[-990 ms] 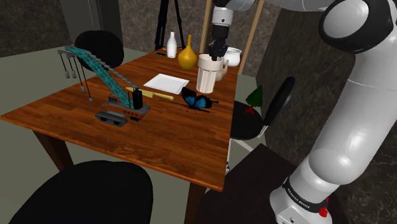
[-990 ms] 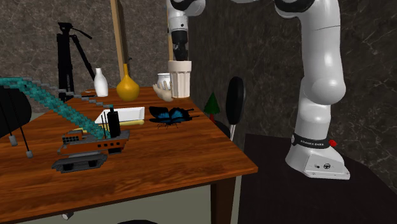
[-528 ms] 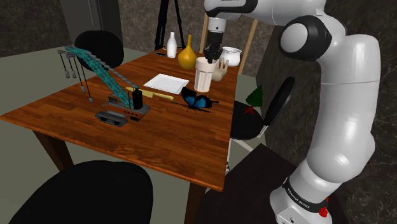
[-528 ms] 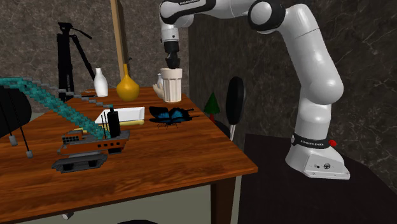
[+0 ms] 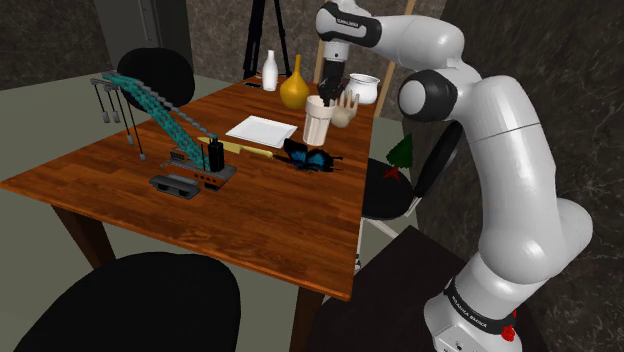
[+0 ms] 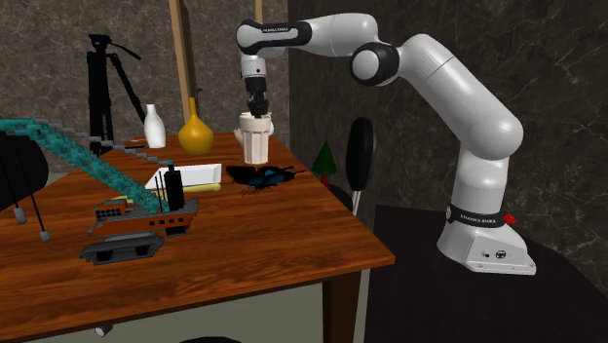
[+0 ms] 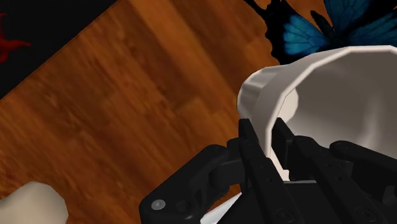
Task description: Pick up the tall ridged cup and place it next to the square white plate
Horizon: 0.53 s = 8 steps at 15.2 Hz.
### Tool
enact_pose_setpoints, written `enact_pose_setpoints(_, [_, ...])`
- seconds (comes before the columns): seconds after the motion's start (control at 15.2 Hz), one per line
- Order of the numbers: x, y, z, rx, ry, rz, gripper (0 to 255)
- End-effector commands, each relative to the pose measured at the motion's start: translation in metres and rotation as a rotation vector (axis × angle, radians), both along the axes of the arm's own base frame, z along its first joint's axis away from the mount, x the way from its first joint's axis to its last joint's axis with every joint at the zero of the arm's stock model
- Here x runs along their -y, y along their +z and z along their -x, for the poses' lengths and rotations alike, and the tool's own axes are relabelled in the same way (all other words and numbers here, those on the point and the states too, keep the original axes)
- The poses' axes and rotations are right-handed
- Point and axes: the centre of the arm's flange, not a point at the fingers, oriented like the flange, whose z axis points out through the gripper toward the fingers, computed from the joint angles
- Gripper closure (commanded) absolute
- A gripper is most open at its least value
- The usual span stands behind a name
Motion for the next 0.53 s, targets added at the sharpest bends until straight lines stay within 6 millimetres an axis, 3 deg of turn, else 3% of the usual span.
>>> enact_pose_setpoints(0.0, [0.0, -0.012, -0.002, -0.002, 0.002, -0.002, 255])
enact_pose_setpoints(0.46, [0.0, -0.049, -0.002, -0.002, 0.002, -0.002, 255])
